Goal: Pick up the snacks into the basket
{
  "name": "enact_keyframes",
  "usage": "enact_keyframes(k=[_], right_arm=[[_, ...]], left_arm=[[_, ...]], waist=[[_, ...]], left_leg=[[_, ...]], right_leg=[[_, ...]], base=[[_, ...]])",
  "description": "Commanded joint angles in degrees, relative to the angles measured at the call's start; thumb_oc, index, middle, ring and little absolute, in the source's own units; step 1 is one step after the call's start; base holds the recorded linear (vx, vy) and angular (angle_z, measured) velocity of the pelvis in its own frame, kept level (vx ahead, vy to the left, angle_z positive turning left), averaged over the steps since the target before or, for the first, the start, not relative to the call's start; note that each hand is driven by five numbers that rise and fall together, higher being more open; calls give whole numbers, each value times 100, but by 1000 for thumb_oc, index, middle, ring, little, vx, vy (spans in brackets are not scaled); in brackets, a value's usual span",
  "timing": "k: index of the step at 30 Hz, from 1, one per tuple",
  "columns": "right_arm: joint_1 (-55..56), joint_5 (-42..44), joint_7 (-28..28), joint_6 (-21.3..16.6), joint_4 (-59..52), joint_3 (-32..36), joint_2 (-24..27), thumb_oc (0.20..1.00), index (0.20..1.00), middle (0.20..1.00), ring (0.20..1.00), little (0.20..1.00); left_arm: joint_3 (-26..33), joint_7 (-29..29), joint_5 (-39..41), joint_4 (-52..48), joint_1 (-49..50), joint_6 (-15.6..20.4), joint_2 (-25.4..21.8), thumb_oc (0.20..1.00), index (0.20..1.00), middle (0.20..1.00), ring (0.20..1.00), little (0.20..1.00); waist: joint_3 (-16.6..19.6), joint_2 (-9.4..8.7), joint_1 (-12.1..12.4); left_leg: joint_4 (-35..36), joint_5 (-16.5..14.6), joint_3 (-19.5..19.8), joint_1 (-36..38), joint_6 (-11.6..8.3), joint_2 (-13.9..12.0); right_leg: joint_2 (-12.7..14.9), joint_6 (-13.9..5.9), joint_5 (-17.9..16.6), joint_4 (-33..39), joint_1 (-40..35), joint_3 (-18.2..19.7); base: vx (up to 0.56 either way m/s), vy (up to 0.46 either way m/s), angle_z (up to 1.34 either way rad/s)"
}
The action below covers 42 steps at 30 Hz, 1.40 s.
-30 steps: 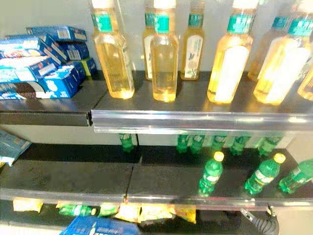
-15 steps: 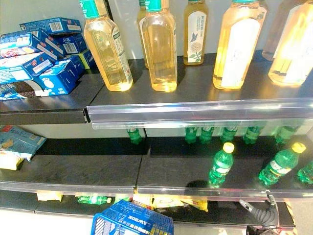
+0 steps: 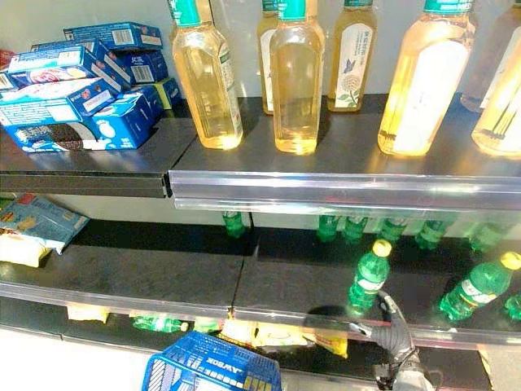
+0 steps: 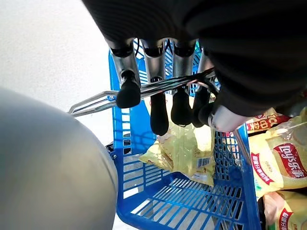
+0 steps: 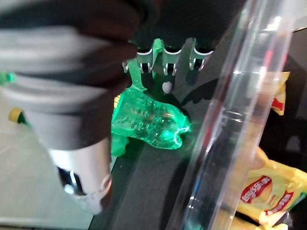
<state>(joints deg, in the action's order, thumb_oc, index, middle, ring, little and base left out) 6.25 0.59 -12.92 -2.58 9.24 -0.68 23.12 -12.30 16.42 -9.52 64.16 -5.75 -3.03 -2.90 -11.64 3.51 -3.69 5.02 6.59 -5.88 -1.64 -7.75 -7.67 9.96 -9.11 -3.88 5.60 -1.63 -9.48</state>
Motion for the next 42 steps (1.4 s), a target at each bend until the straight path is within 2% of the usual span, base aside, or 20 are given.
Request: enact_keyframes(k=[1, 12, 15, 20, 26, 34, 42], right_arm=[[-378, -133, -18, -311, -559, 217, 22, 1000, 1000, 1000, 1000, 1000], [-633, 148, -263, -258, -22, 208, -86, 1000, 1000, 1000, 1000, 1000], [-854, 445, -442, -210, 487, 87, -229, 1000, 1000, 1000, 1000, 1000], [-1177, 383, -719, -85, 804, -102, -256, 1000, 1000, 1000, 1000, 1000], [-1493, 625, -681, -58, 948, -423, -387, 1000, 1000, 1000, 1000, 1000], [-2352, 941, -835, 42, 1763, -844, -549, 1000, 1000, 1000, 1000, 1000], [-2893, 679, -1345, 134, 1753, -707, -428, 1000, 1000, 1000, 1000, 1000]], left_arm=[[-123, 58, -160, 533, -139, -12, -182, 200, 200, 200, 200, 200], [-136, 37, -101, 544, 7, -7, -195, 200, 200, 200, 200, 200], [-180, 26, -55, 561, 70, -29, -195, 200, 200, 200, 200, 200], [-265, 62, -15, 514, 93, -65, -165, 200, 200, 200, 200, 200], [-394, 156, 20, 447, 123, -63, -122, 200, 200, 200, 200, 200], [-651, 202, 124, 309, 128, -33, -96, 200, 200, 200, 200, 200], [-730, 336, 247, 261, 121, -39, -69, 200, 200, 200, 200, 200]], waist=[[69, -188, 127], [124, -163, 206], [115, -89, 243], [99, 25, 282], [35, 170, 349], [-101, 399, 495], [-258, 520, 563]], left_leg=[[-2, -320, -189, 206, 196, 183], [-2, -373, -130, 264, 200, 211], [-2, -389, -126, 249, 212, 250], [-2, -399, -133, 222, 225, 292], [-2, -396, -92, 167, 253, 374], [-2, -395, -37, 95, 277, 483], [-22, -390, 7, -18, 310, 565]], right_leg=[[-153, 43, 283, -60, 85, -123], [-133, 29, 327, -60, -4, -181], [-97, 13, 318, -60, 26, -177], [-52, -8, 291, -60, 82, -163], [34, -23, 260, -60, 122, -183], [155, -56, 203, -60, 188, -209], [232, -85, 137, -60, 287, -203]], base=[[39, 7, 3], [9, 0, 0], [0, 0, 0], [0, 6, 0], [4, 16, 0], [-7, 38, 1], [-13, 25, 1]])
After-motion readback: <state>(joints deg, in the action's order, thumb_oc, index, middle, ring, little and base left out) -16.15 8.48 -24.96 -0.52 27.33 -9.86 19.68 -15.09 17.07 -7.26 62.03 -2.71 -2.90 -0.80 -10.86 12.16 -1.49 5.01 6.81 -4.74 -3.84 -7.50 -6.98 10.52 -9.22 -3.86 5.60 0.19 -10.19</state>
